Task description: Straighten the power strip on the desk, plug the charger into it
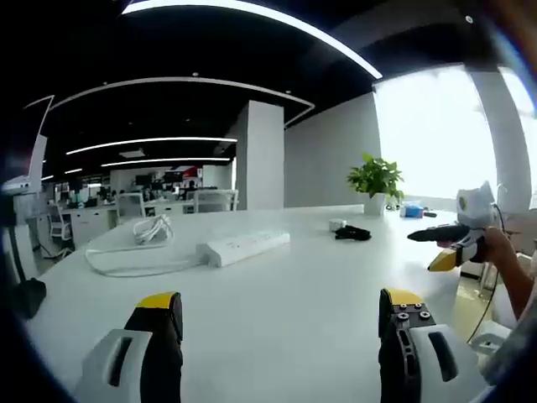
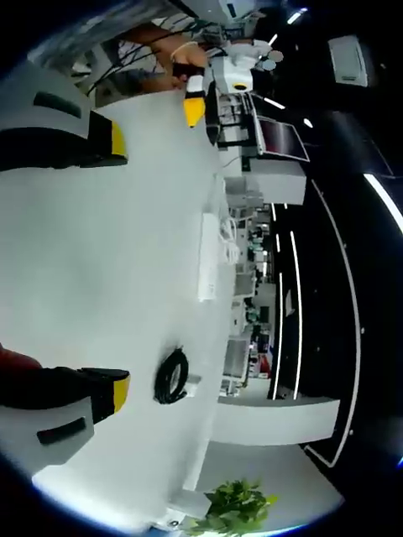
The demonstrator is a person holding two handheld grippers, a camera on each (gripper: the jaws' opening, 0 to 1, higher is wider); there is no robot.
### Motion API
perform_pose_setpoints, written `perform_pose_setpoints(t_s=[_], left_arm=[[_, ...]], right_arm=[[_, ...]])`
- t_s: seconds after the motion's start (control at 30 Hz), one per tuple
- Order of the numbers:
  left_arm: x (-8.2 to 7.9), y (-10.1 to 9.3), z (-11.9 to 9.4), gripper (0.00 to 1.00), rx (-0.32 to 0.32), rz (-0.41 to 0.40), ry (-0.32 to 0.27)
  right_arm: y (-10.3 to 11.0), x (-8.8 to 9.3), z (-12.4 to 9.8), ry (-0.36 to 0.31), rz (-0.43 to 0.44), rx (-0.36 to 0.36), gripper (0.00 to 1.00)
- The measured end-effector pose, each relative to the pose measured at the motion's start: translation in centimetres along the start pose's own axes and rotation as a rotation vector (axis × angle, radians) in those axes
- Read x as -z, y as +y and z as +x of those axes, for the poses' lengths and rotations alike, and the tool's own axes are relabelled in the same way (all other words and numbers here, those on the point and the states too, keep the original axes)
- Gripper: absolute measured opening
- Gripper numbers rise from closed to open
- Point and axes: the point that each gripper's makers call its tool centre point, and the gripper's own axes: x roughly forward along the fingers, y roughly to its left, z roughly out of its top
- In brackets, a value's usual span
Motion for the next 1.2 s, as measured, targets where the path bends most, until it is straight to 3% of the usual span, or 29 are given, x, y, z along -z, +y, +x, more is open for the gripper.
perform_pose_setpoints(t_s=[0.3, 0.5, 0.8, 1.2], left_arm=[[0.3, 0.7, 0.0, 1.00, -0.011, 0.022, 0.013], [0.1, 1.3, 0.1, 1.00, -0.018, 0.028, 0.010], [-0.1, 1.1, 0.7, 1.00, 0.013, 0.002, -0.001], [-2.9, 2.3, 2.7, 1.00, 0.054, 0.023, -0.039]], right_arm=[[-0.5, -0.2, 0.6, -0.002, 0.018, -0.025, 1.00], [-0.4, -1.2, 1.1, -0.042, 0.034, -0.051, 1.00], [-0.1, -1.9, 2.4, -0.049, 0.045, -0.079, 1.00], [-0.5, -4.9, 5.3, -0.092, -0.006, -0.141, 1.00]])
